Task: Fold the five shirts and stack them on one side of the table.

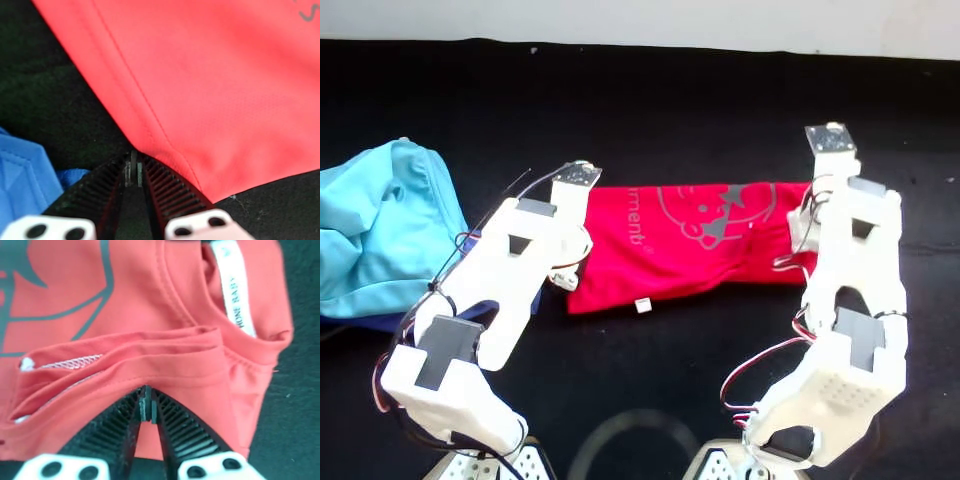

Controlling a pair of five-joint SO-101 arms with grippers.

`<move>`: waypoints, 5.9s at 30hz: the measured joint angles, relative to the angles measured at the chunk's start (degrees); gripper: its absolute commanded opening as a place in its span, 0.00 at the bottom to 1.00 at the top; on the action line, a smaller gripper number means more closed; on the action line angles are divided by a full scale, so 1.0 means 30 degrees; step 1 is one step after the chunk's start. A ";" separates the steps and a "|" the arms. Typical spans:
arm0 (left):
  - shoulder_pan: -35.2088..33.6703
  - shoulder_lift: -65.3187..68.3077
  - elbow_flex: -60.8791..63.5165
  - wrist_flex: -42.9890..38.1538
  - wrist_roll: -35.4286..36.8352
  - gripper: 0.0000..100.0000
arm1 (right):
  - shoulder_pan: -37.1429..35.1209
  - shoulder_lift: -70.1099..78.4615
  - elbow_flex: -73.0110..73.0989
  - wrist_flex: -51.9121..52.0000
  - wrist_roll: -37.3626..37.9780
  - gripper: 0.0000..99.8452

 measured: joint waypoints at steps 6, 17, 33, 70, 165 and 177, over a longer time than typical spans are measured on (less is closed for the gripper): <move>0.0000 0.0000 0.0000 0.0000 0.0000 0.01 | 0.0000 -0.1758 -0.0967 0.1817 0.0000 0.01; 0.0000 0.0000 0.0000 0.0000 0.0000 0.01 | -0.0498 -0.3018 -0.0967 0.5304 0.0000 0.01; 0.0000 0.0000 0.0000 0.0000 0.0000 0.01 | -0.2227 0.0469 -0.0762 0.1934 0.0000 0.01; -0.1289 0.4454 -1.0813 0.6711 0.6593 0.25 | -0.2344 -0.9495 -0.1875 1.0637 0.0000 0.01; 1.1165 1.5473 -2.9421 0.4044 0.4425 0.01 | 0.7150 -1.9194 2.5729 -0.9700 -0.0059 0.01; 1.1165 1.5502 -2.9861 0.3868 0.4425 0.01 | 0.7150 -1.9194 2.5729 -0.9700 -0.0059 0.01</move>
